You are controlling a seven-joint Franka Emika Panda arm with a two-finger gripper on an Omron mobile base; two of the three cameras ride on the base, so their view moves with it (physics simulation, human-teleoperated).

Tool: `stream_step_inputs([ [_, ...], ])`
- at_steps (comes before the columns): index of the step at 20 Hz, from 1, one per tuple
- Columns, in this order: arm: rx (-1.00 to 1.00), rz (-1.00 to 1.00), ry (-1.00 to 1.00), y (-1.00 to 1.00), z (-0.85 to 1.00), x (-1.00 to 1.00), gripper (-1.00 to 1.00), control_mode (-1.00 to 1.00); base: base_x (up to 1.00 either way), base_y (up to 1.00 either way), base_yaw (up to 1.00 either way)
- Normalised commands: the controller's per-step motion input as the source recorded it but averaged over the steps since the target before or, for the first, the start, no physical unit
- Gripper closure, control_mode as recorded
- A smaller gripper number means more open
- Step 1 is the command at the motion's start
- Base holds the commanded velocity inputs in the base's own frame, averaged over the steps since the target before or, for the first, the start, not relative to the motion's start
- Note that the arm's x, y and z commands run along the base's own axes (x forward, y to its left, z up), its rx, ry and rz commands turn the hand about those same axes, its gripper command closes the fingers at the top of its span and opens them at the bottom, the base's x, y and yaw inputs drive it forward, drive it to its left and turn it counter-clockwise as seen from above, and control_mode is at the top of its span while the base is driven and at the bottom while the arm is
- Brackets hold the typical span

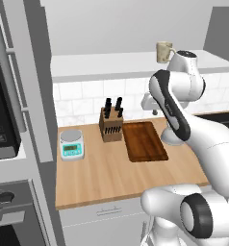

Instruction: Pick the kettle from the counter and place it on the tray. Then pick the mug from the cabinet and place it on the tray. Then close the cabinet doors.

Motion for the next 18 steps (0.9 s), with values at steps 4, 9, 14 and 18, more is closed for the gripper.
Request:
stream_step_inputs([
  [4,0.00,0.00,-0.04,-0.52,-0.02,-0.03,-1.00,-1.00,0.00,0.00,0.00],
  [9,0.00,0.00,-0.03,-0.90,-0.18,-0.18,-1.00,-1.00,0.00,0.00,0.00],
  [14,0.00,0.00,0.00,-0.40,-0.13,-0.01,-1.00,-1.00,0.00,0.00,0.00],
  [18,0.02,0.00,0.00,-0.25,-0.01,0.02,-1.00,-1.00,0.00,0.00,0.00],
])
